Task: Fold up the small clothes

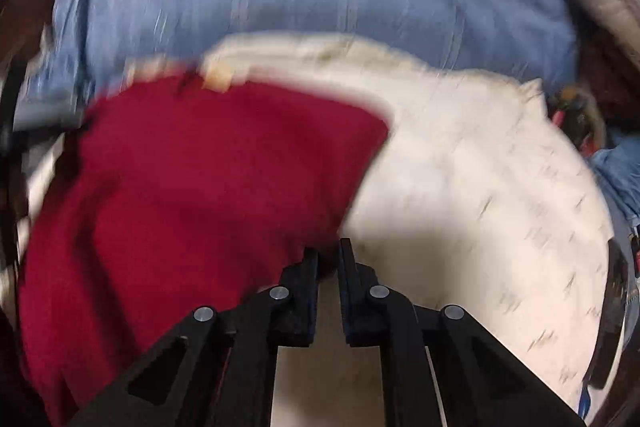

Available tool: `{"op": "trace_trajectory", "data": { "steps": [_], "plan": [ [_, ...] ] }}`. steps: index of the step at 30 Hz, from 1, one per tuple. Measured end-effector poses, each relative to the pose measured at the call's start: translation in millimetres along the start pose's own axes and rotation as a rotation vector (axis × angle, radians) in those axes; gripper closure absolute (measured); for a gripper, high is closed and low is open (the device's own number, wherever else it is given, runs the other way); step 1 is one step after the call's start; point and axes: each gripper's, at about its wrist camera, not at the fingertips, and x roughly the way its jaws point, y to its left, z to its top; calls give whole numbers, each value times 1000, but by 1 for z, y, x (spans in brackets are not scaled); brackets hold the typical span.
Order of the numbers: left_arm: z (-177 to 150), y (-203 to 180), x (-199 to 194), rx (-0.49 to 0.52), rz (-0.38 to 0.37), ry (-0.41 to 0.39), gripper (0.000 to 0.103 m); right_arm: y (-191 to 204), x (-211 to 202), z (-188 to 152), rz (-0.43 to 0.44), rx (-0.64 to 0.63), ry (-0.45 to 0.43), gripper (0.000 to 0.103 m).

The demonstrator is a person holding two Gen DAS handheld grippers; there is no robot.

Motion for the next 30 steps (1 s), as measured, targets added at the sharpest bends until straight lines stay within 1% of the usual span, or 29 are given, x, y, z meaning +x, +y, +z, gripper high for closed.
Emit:
{"op": "trace_trajectory", "data": {
  "steps": [1, 2, 3, 5, 6, 8, 10, 11, 12, 13, 14, 15, 16, 17, 18, 19, 20, 21, 22, 23, 24, 25, 27, 28, 29, 30],
  "plan": [
    [0, 1, -1, -3, -5, -2, 90, -2, -8, -5, 6, 4, 11, 95],
    [0, 3, -2, -14, -17, -2, 90, -7, -12, -6, 22, 21, 17, 92],
    [0, 5, -2, -24, -27, 1, 90, -18, -22, -5, 76, 78, 17, 90],
    [0, 9, -1, -44, -44, 6, 90, -32, -37, 2, 124, 157, -10, 88],
    [0, 10, -1, -49, -46, 6, 90, -38, -47, 11, 135, 193, -55, 87],
    [0, 9, 1, -44, -39, 5, 90, -34, -54, 29, 122, 187, -118, 79],
    [-1, 7, 0, -34, -31, 0, 90, -18, -45, 46, 119, 155, -139, 78],
    [-1, 7, -1, -33, -30, -1, 90, -11, -37, 52, 122, 150, -131, 79],
    [-1, 8, -2, -34, -27, -4, 88, -5, -24, 56, 122, 151, -107, 80],
    [-1, 9, -3, -34, -24, -6, 87, 2, -8, 55, 122, 141, -56, 83],
    [-2, 11, -4, -37, -24, -7, 87, 8, 1, 48, 119, 127, -9, 83],
    [-2, 13, -5, -44, -27, -7, 86, 11, 6, 40, 118, 120, 17, 83],
    [-2, 15, -6, -52, -31, -5, 86, 15, 10, 27, 126, 112, 17, 85],
    [-2, 16, -6, -56, -33, -3, 85, 17, 4, 22, 112, 99, -19, 85],
    [-1, 17, -5, -59, -34, -2, 85, 16, -1, 22, 116, 90, -16, 85],
    [-1, 17, -4, -62, -33, -1, 85, 13, -7, 25, 148, 104, -10, 79],
    [-1, 17, -3, -66, -33, 2, 85, 6, -12, 29, 178, 141, -24, 77],
    [-1, 17, -2, -68, -33, 3, 85, -1, -14, 31, 194, 176, -44, 73],
    [-1, 16, -1, -66, -31, 4, 85, -14, -17, 38, 193, 241, -85, 55],
    [-1, 15, -1, -62, -28, 4, 85, -24, -15, 43, 173, 285, -110, 30],
    [-1, 15, -1, -58, -26, 3, 85, -37, -9, 52, 146, 331, -139, 22],
    [-1, 15, -1, -58, -26, 2, 85, -45, 0, 56, 141, 344, -138, 19],
    [-1, 15, -1, -60, -28, 1, 85, -52, 28, 67, 167, 360, -61, 20],
    [-2, 15, -1, -59, -28, 1, 85, -52, 43, 70, 215, 371, -23, 27],
    [-2, 15, -1, -58, -27, 0, 85, -49, 54, 71, 264, 379, 1, 53],
    [-2, 14, -2, -55, -23, -2, 85, -45, 61, 72, 254, 364, 18, 69]
  ]
}}
